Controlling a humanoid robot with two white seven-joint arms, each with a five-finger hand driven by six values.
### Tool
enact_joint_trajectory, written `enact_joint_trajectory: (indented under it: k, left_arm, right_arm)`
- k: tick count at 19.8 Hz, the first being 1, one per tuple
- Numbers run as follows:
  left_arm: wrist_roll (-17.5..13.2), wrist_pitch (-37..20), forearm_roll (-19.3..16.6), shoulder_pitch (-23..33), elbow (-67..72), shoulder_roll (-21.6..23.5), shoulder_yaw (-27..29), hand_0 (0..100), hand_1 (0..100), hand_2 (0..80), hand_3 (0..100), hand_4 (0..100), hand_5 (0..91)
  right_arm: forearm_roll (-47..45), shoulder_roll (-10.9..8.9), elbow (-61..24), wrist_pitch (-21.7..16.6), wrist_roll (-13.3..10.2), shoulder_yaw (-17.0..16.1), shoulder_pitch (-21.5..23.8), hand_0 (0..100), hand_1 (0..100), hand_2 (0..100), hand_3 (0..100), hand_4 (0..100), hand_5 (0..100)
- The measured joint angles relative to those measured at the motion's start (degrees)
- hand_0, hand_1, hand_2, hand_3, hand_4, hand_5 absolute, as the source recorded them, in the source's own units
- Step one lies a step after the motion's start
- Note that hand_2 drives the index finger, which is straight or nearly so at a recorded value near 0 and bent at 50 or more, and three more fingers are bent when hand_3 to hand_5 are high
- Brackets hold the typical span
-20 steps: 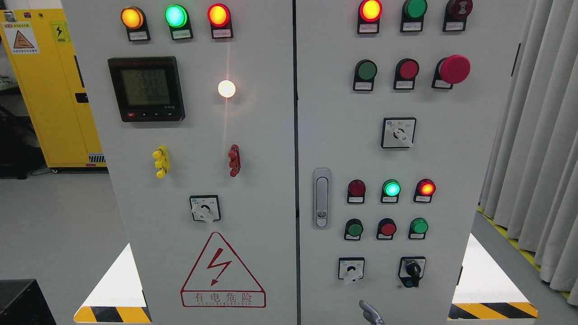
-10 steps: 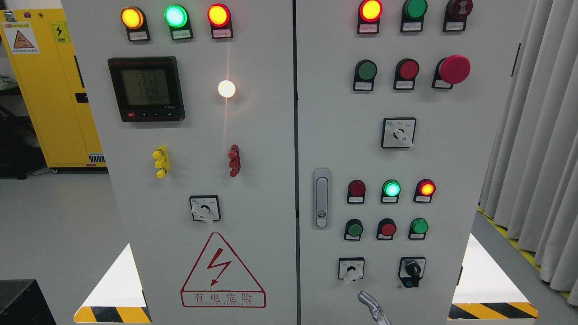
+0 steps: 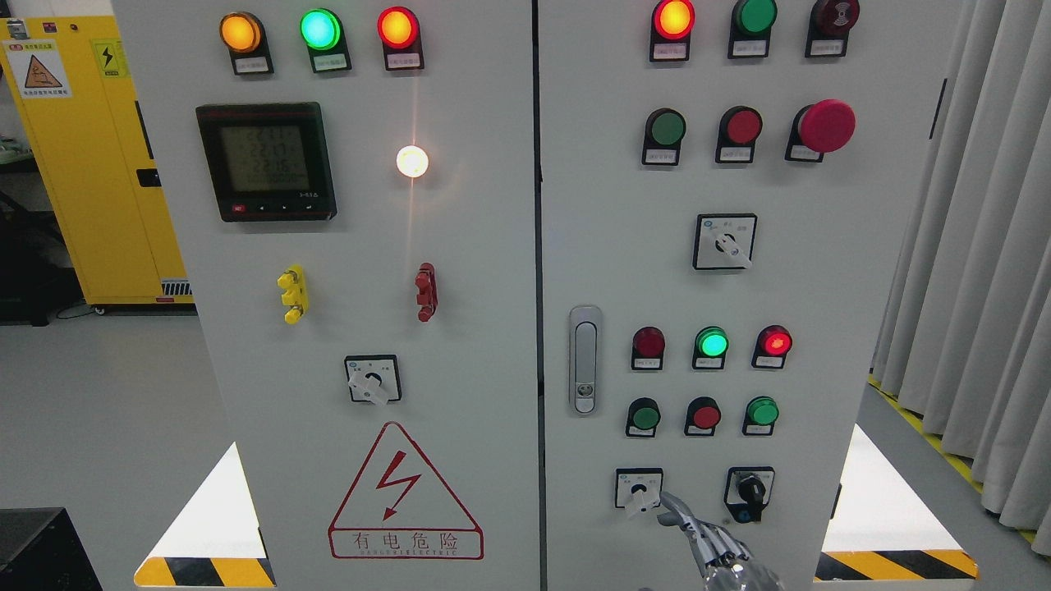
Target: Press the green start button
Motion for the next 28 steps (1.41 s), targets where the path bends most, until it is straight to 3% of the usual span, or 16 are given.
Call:
enact_joint_trajectory:
  k: [12, 18, 28]
  left_arm:
    - [0.0, 0.0, 0.0, 0.0, 0.0, 0.0, 0.0, 12, 56, 0.0, 0, 0, 0.0]
    - [0.0, 0.0, 0.0, 0.0, 0.0, 0.0, 0.0, 12, 56, 0.0, 0, 0, 0.0]
    - [0.0, 0.0, 0.0, 0.0, 0.0, 0.0, 0.0, 12, 56, 0.0, 0, 0, 0.0]
  right_arm:
    - [6.4, -0.22, 3.2, 1.7, 0.6, -1.1, -7.7, 72, 97, 0, 98, 100, 100]
    - [7.5, -0.28, 5.2, 1.8, 0.8, -1.2, -9.9, 83, 97, 0, 99, 100, 100]
    - [8.0, -0.32, 7.6, 1.8, 0.9, -0.7, -12.1, 87, 97, 0, 99, 100, 100]
